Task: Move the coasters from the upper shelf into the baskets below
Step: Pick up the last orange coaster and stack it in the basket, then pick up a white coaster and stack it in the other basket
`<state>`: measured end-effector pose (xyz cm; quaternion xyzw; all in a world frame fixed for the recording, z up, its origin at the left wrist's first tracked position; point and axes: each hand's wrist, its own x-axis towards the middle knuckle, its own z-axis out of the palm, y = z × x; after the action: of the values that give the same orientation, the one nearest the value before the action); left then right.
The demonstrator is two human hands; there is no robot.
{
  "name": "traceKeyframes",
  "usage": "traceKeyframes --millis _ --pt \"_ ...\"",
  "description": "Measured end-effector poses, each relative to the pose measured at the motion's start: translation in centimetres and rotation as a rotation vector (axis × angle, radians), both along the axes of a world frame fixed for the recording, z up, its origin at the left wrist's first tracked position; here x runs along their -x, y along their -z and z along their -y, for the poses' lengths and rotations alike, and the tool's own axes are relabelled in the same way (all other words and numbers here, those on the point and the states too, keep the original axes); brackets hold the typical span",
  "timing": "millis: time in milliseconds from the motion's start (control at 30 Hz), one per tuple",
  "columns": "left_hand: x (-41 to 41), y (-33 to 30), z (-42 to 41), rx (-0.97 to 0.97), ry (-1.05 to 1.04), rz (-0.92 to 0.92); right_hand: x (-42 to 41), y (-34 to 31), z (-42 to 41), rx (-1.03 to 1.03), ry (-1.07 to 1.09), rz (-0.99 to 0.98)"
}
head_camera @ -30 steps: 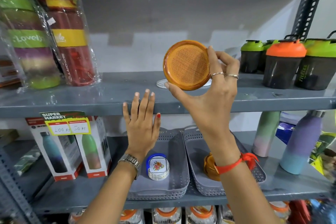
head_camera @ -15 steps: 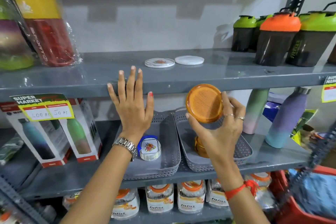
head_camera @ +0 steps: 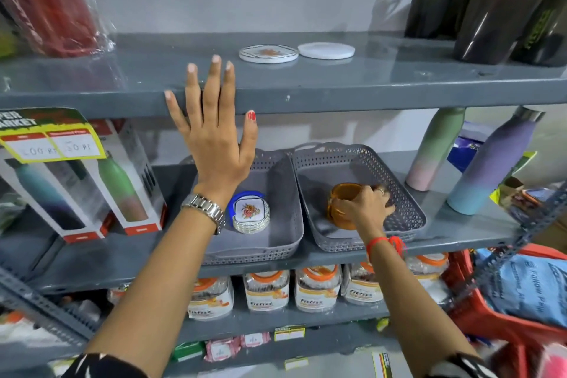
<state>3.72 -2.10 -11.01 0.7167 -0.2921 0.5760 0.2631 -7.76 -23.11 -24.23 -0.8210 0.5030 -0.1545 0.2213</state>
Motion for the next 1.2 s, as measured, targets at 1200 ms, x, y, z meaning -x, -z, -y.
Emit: traceKeyframes --millis 1200 --pt "0.3 -0.1 -0.1 -0.007 -0.019 -0.024 2.7 -18.6 -11.9 0.888 -0.378 1.341"
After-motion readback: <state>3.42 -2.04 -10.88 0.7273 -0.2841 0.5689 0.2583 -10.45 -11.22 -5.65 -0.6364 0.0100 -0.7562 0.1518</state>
